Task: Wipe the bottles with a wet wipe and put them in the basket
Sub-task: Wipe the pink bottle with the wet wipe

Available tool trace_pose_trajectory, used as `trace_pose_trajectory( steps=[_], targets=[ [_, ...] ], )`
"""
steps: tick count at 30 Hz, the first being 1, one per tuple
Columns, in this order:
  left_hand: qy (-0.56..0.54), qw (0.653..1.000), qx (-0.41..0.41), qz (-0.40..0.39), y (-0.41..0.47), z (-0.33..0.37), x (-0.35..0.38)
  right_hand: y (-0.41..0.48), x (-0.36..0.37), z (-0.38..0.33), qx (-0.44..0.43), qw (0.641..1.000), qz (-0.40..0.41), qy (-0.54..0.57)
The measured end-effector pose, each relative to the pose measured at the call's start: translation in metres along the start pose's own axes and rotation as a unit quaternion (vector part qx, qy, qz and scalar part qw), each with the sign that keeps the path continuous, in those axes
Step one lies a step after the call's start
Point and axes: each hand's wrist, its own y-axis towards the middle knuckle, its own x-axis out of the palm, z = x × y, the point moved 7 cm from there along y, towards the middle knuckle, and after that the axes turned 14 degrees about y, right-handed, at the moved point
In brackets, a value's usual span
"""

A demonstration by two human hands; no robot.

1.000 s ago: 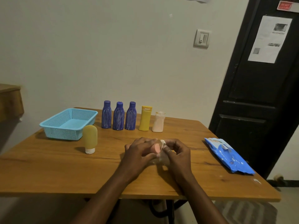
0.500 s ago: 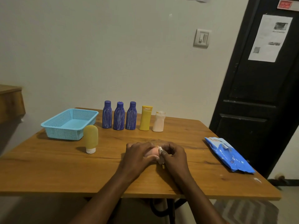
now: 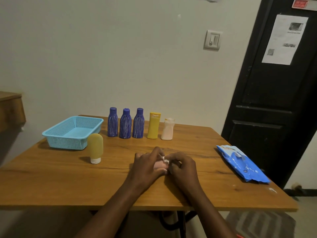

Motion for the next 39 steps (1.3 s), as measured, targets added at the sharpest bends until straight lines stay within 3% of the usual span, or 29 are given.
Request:
trace_pose_trajectory(
  steps=[3,6,11,16,24,31,39],
  targets=[
    [-0.007,1.000,0.003,0.001,-0.001,0.003,-0.002,-0.005,0.013,-0.010,-0.070,0.994,-0.063,-0.060],
    [0.001,1.000,0.008,0.008,-0.003,0.005,-0.004,-0.007,0.014,-0.010,-0.080,0.990,-0.058,-0.098],
    [-0.003,1.000,0.002,-0.005,-0.003,0.003,-0.002,-0.001,-0.002,0.000,0.006,0.999,0.025,-0.044],
    [0.004,1.000,-0.028,-0.002,-0.005,-0.003,0.000,-0.003,-0.004,0.009,0.075,0.997,0.016,0.008],
    [-0.019,0.999,-0.037,0.007,-0.003,-0.002,-0.006,-0.003,-0.006,0.003,0.039,0.998,0.018,0.054],
    [0.003,0.999,-0.035,0.009,-0.005,-0.002,-0.004,-0.003,-0.007,0.015,0.099,0.993,0.026,0.060],
    [-0.005,0.999,-0.035,0.013,-0.005,0.000,-0.007,-0.003,-0.007,0.007,0.048,0.996,0.025,0.068]
  ],
)
